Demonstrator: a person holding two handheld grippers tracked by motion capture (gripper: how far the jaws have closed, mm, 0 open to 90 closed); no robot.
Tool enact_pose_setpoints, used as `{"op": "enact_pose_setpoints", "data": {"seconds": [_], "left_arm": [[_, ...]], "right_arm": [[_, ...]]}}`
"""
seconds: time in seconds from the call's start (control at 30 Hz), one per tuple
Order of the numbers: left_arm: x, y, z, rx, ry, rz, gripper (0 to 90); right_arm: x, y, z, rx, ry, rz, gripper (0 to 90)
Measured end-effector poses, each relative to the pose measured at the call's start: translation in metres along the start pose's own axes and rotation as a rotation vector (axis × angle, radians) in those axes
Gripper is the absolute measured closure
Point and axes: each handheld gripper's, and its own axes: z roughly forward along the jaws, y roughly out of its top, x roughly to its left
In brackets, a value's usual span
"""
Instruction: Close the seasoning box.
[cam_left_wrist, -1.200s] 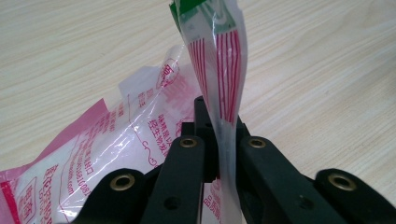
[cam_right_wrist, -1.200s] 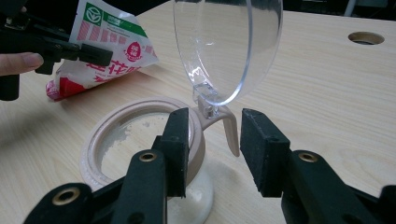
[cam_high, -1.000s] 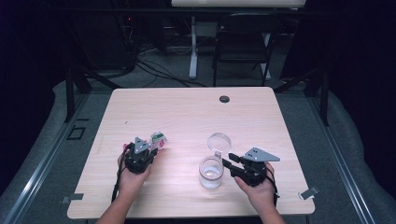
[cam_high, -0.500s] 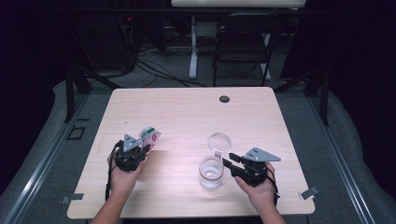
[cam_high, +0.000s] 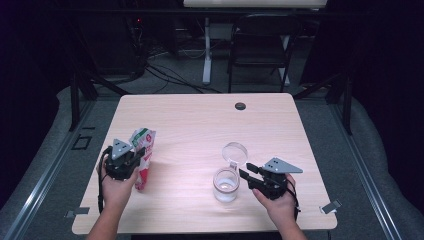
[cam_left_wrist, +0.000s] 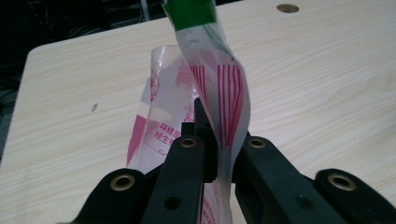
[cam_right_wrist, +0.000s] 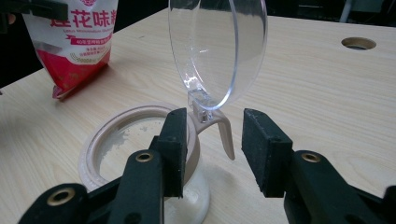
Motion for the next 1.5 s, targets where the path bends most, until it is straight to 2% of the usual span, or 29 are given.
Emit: {"op": "enact_pose_setpoints", "data": {"seconds": [0.3, 0.5, 0.77, 0.93, 1.1, 1.27, 1.5], "left_arm": [[0.019, 0.009, -0.01, -0.031, 0.026, -0.035, 90.0], [0.031, 0.013, -0.017, -0.043, 0.023, -0.07, 90.0], [0.034, 0.018, -0.028, -0.06, 0.005, -0.074, 90.0], [0.024, 0.023, -0.035, -0.067, -0.02, -0.051, 90.0], [0.013, 0.028, -0.039, -0.067, -0.055, -0.018, 90.0], [-0.005, 0.033, -0.037, -0.058, -0.111, 0.037, 90.0], [-0.029, 0.039, -0.032, -0.068, -0.218, 0.07, 90.0]], "right_arm": [[0.0, 0.001, 0.0, -0.004, -0.007, -0.003, 59.2], [-0.001, 0.001, -0.002, -0.015, -0.012, 0.005, 57.0], [0.0, 0.002, -0.002, -0.022, -0.011, 0.011, 55.7], [0.001, 0.001, -0.001, -0.031, -0.015, -0.006, 53.6], [0.001, 0.001, -0.003, -0.03, -0.022, -0.002, 52.6], [0.0, 0.001, -0.004, -0.029, -0.026, -0.001, 52.5], [0.0, -0.001, -0.007, -0.029, -0.035, 0.0, 52.6]]}}
